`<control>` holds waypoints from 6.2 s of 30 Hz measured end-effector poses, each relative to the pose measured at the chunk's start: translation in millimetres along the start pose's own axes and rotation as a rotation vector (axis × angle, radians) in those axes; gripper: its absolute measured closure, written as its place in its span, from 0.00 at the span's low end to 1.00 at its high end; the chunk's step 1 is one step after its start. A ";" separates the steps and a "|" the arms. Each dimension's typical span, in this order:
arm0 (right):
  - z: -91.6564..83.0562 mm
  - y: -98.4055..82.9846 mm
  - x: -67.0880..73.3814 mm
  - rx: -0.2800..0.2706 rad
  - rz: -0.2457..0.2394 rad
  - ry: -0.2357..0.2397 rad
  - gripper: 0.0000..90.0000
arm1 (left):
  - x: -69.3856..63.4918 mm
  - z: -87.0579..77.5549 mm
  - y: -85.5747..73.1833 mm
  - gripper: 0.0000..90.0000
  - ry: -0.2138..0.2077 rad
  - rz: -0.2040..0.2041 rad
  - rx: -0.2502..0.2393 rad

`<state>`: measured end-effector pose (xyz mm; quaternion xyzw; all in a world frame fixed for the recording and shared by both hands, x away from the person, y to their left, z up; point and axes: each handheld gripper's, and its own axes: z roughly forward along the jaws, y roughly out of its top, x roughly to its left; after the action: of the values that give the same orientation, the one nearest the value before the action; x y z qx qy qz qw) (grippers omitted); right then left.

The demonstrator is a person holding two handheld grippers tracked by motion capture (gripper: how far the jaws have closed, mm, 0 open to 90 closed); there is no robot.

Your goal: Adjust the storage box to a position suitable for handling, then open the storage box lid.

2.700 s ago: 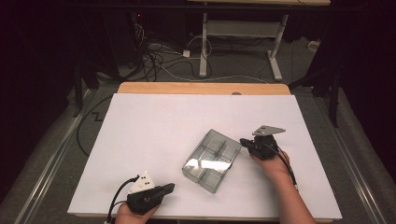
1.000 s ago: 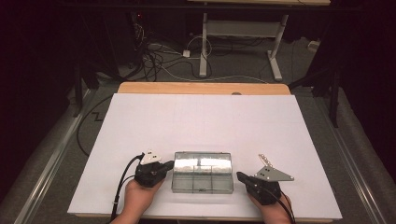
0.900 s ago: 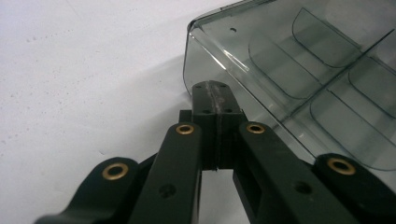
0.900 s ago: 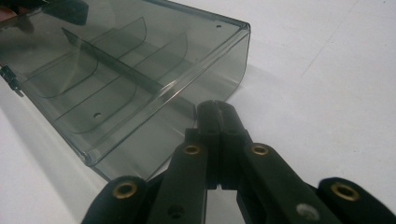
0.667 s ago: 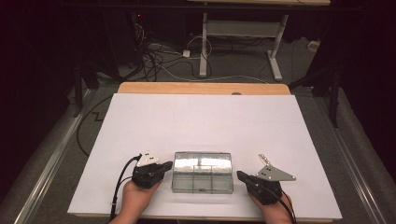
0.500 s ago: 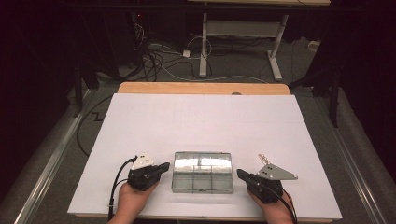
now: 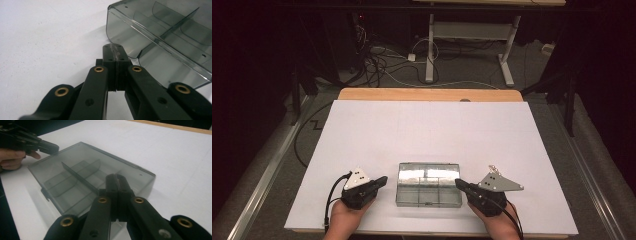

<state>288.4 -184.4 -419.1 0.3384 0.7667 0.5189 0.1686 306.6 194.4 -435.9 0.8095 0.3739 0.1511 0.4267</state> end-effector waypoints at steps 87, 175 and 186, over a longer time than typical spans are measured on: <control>40.1 -36.1 61.6 0.129 -0.017 0.211 1.00 | -1.1 -1.3 -2.6 0.97 -0.043 0.023 -0.016; 36.1 -22.7 59.7 0.062 0.010 0.224 1.00 | -1.5 -5.5 -0.3 0.97 -0.071 0.011 -0.023; 35.2 -16.7 57.8 0.042 0.009 0.223 1.00 | -9.1 -10.9 1.8 0.97 -0.132 0.006 -0.029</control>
<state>262.9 -124.2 -443.2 0.2854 0.7898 0.5380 0.0727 295.2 193.4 -427.3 0.8125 0.3403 0.1044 0.4617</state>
